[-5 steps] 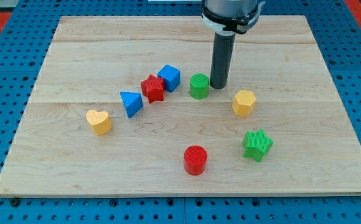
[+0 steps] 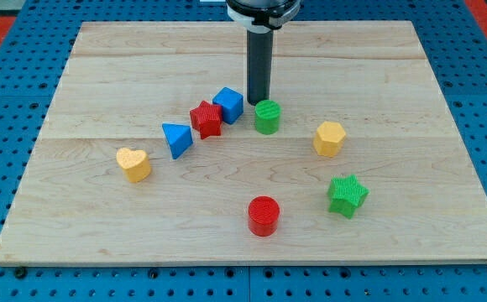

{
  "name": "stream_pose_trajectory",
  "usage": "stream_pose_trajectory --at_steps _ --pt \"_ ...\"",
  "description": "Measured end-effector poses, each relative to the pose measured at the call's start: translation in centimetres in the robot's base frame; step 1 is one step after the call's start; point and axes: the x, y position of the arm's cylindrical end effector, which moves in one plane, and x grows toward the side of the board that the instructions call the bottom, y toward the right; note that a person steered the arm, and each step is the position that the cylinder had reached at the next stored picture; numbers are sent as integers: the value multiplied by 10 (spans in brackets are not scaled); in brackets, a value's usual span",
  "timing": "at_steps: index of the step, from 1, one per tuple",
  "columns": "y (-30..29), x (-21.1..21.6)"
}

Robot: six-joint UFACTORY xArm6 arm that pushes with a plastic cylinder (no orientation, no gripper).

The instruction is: Move the green circle and the yellow hexagon closely to each other

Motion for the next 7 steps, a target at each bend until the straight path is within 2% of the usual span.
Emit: stream_pose_trajectory --at_steps 3,6,7 --pt "7 7" --pt "79 0" --pt "122 24"
